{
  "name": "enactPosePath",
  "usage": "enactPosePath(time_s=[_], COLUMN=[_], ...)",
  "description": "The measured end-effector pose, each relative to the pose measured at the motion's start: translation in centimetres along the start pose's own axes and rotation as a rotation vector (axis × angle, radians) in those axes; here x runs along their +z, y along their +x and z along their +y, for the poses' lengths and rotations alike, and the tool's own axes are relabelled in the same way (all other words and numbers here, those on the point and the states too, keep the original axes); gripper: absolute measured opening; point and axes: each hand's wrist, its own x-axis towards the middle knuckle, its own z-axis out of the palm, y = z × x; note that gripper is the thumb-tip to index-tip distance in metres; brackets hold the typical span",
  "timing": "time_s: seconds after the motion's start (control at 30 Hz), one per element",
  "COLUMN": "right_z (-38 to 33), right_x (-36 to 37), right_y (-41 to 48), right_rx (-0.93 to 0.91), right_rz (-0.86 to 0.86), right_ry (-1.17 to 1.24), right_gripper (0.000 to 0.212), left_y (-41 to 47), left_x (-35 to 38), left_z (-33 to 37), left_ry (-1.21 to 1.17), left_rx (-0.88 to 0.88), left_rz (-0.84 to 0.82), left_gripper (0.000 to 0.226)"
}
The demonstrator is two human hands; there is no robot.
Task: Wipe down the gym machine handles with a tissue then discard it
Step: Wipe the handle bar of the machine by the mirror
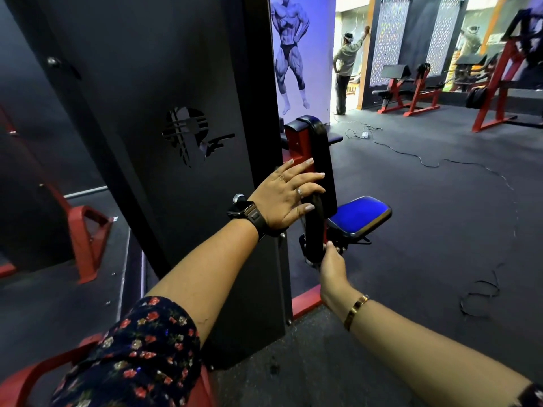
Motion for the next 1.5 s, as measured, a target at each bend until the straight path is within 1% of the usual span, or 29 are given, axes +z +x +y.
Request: enactPosePath(time_s=[0.07, 0.13, 0.2, 0.3, 0.37, 0.4, 0.47, 0.5, 0.57, 0.63, 0.73, 0.8, 0.87, 0.97, 1.0, 1.07, 1.17, 1.23, 1.27, 1.33, 1.4, 1.43, 1.5], right_z=[-0.2, -1.2, -1.7, -1.8, -1.8, -2.0, -2.7, -3.0, -3.3, -3.3, -4.0, -4.7, -5.5, -5.8, -5.8, -6.1, -8.8, -11.6, -12.8, -14.6, -15.3, -15.0, -13.9], right_x=[-0.1, 0.0, 0.0, -0.2, -0.5, -0.7, -0.7, -0.7, -0.4, -0.5, -1.4, -2.2, -2.7, -3.2, -3.3, -3.5, -3.9, -3.7, -3.4, -2.9, -1.8, -1.1, 0.4], right_y=[0.2, 0.1, 0.5, 0.6, 0.9, 0.9, 1.2, 1.1, 0.7, 0.5, 0.3, 0.1, -0.1, -0.6, -0.8, -1.2, -2.2, -3.8, -4.6, -5.8, -6.4, -6.5, -5.9], right_rx=[0.083, 0.197, 0.249, 0.277, 0.295, 0.297, 0.278, 0.279, 0.309, 0.37, 0.467, 0.471, 0.449, 0.453, 0.451, 0.417, 0.292, 0.099, -0.027, -0.352, -0.673, -0.789, -0.975], right_rz=[-0.012, -0.103, -0.157, -0.223, -0.226, -0.229, -0.207, -0.232, -0.343, -0.377, -0.349, -0.341, -0.339, -0.346, -0.333, -0.307, -0.3, -0.272, -0.255, -0.183, -0.052, -0.017, -0.023], right_ry=[0.066, 0.23, 0.333, 0.242, 0.163, 0.165, 0.164, 0.159, 0.184, 0.187, 0.089, 0.008, -0.026, -0.003, 0.021, 0.068, 0.097, 0.09, 0.06, -0.142, -0.425, -0.535, -0.691], right_gripper=[0.053, 0.048, 0.044, 0.031, 0.035, 0.037, 0.034, 0.032, 0.031, 0.03, 0.045, 0.048, 0.04, 0.026, 0.024, 0.028, 0.031, 0.029, 0.03, 0.038, 0.05, 0.054, 0.055], left_y=[0.0, 0.0, 0.0, 0.0, 0.0, 0.0, 0.0, 0.1, 0.0, -0.1, 0.1, 0.1, 0.1, 0.0, 0.0, 0.1, -0.2, -0.6, -0.8, -0.9, -0.9, -0.9, -0.9], left_x=[0.0, 0.0, 0.0, -0.1, -0.2, -0.2, -0.3, -0.2, -0.2, -0.2, -0.5, -0.6, -0.6, -0.9, -1.0, -1.2, -0.9, -0.3, 0.0, 0.6, 0.7, 0.7, 0.8], left_z=[0.1, 0.1, 0.0, -0.1, -0.1, -0.2, -0.3, -0.3, -0.3, -0.4, -0.7, -1.0, -1.2, -1.6, -1.8, -2.1, -2.8, -3.1, -3.2, -3.3, -3.4, -3.4, -3.3], left_ry=[-0.003, 0.0, 0.003, -0.007, -0.006, -0.001, 0.007, 0.008, 0.009, 0.012, 0.021, 0.044, 0.07, 0.139, 0.176, 0.25, 0.321, 0.346, 0.36, 0.426, 0.487, 0.493, 0.522], left_rx=[-0.007, -0.014, -0.01, 0.003, 0.017, 0.023, 0.03, 0.031, 0.028, 0.031, 0.059, 0.084, 0.097, 0.124, 0.141, 0.167, 0.153, 0.115, 0.1, 0.053, -0.06, -0.115, -0.164], left_rz=[0.001, -0.006, -0.011, -0.008, -0.01, -0.014, -0.021, -0.022, -0.03, -0.046, -0.054, -0.054, -0.045, -0.048, -0.052, -0.051, -0.035, -0.012, 0.012, 0.088, 0.159, 0.18, 0.206], left_gripper=[0.063, 0.062, 0.062, 0.065, 0.066, 0.066, 0.065, 0.064, 0.063, 0.063, 0.06, 0.058, 0.067, 0.081, 0.084, 0.088, 0.093, 0.099, 0.1, 0.099, 0.099, 0.098, 0.091])
